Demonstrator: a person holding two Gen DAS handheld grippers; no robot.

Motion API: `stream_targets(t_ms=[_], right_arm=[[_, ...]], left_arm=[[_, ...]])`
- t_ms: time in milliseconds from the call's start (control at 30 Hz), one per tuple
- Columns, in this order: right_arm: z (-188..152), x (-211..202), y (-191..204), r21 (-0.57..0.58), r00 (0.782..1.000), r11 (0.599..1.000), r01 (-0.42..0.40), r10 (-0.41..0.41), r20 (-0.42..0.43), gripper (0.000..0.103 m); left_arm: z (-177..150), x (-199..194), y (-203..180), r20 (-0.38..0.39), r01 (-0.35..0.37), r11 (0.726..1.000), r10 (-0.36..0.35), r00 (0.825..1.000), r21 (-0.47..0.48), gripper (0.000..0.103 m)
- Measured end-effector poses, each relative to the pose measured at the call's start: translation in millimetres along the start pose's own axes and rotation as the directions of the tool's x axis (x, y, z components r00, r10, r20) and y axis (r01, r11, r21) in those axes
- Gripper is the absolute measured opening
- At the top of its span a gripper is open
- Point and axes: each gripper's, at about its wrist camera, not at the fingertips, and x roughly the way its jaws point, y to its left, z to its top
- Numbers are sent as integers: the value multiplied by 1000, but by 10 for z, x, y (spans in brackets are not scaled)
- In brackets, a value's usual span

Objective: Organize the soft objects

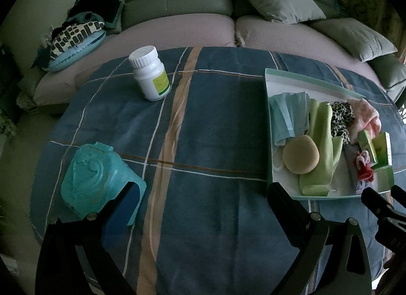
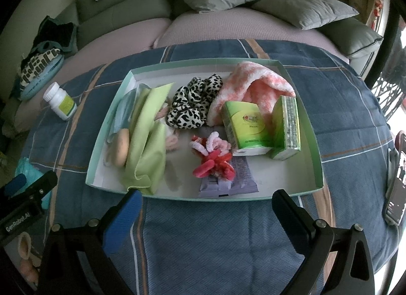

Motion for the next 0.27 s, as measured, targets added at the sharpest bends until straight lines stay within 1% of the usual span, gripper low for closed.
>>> stream_targets(t_ms=[267], right_arm=[[1,1,2,1,1000,1000,2,-2,0,103]], left_arm=[[-5,-41,-32,21,-3,1000,2,1000,17,100]])
